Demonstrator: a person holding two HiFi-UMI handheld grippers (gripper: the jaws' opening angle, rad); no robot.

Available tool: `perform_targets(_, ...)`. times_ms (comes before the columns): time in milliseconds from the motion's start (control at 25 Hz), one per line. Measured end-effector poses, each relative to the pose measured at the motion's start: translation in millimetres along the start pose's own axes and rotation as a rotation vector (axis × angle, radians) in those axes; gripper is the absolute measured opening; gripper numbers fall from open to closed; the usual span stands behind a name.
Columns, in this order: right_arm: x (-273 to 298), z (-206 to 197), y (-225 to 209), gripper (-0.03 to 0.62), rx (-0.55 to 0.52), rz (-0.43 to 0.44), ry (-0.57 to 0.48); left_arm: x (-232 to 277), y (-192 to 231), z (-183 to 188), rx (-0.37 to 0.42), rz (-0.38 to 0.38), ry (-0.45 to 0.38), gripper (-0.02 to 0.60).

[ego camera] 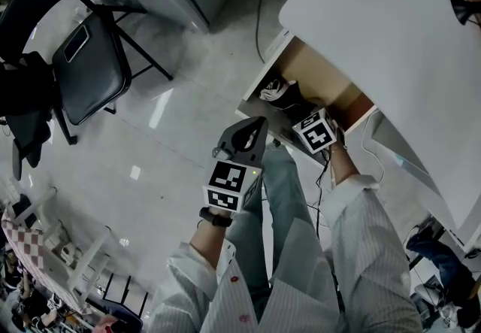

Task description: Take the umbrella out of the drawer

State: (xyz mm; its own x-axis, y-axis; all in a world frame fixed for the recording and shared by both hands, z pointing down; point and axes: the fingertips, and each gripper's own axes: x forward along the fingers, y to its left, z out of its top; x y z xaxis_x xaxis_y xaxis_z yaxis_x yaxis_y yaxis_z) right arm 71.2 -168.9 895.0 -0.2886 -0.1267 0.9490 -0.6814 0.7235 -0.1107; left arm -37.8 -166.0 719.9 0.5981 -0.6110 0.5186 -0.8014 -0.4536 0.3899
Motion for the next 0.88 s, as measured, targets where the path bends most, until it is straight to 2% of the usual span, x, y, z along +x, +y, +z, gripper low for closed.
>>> perform_targets(120, 2, -2, 1, 0.214, 0.014, 0.038, 0.013, 2, 0, 1, 0.001, -0.002, -0.001, 0.009)
perform_targets(280, 6, -7, 0, 0.195, -0.018, 0.082, 0.04, 5, -2, 3, 0.0, -0.008, -0.001, 0.008)
perform_targets(560, -2, -5, 8, 0.179, -0.038, 0.076, 0.048, 6, -1, 10, 0.009, -0.015, -0.008, 0.008)
perform_targets(880, -17, 5, 17, 0.176, -0.005, 0.093, 0.051, -3, -2, 19, 0.012, -0.026, -0.001, 0.009)
